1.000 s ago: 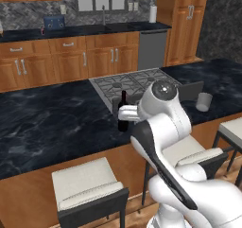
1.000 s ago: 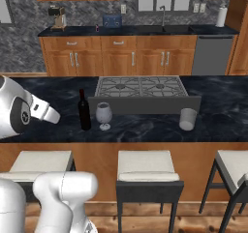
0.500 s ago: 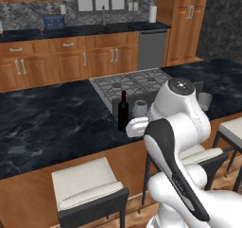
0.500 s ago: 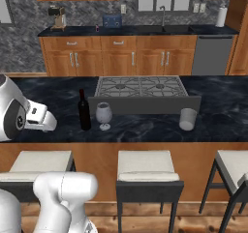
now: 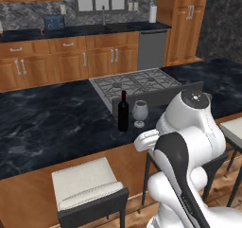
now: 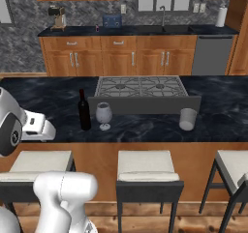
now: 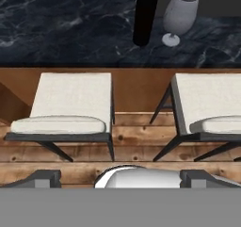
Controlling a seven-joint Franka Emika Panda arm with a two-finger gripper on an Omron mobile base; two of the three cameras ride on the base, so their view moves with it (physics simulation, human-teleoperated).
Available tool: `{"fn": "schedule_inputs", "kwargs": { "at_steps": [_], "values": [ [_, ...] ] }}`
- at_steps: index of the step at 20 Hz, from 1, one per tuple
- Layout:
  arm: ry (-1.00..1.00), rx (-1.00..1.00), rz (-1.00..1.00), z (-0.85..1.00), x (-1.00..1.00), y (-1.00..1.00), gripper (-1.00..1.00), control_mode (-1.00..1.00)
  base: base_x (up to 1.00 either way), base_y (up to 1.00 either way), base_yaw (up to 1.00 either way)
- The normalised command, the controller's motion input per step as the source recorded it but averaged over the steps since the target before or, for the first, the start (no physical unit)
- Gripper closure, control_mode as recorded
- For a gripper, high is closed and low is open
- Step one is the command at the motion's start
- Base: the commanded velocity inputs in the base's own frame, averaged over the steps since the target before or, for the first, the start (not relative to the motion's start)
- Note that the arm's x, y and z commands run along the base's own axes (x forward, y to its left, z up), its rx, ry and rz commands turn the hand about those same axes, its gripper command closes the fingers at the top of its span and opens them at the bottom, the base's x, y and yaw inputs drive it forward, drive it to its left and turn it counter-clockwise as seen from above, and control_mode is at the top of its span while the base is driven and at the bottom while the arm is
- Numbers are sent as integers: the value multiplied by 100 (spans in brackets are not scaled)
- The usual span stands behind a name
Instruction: There is a wine glass and glass cup on the dining counter. Place the wine bottle next to the wine glass and the juice bottle next to the glass cup.
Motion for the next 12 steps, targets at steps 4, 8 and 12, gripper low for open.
{"fn": "schedule_inputs", "kwargs": {
  "at_steps": [4, 8, 12],
  "values": [
    [1, 0, 0, 0, 0, -1, -100, -100, 0, 0, 0],
    [0, 0, 0, 0, 0, 0, -100, -100, 0, 0, 0],
    [0, 0, 0, 0, 0, 0, -100, -100, 0, 0, 0]
  ]
}}
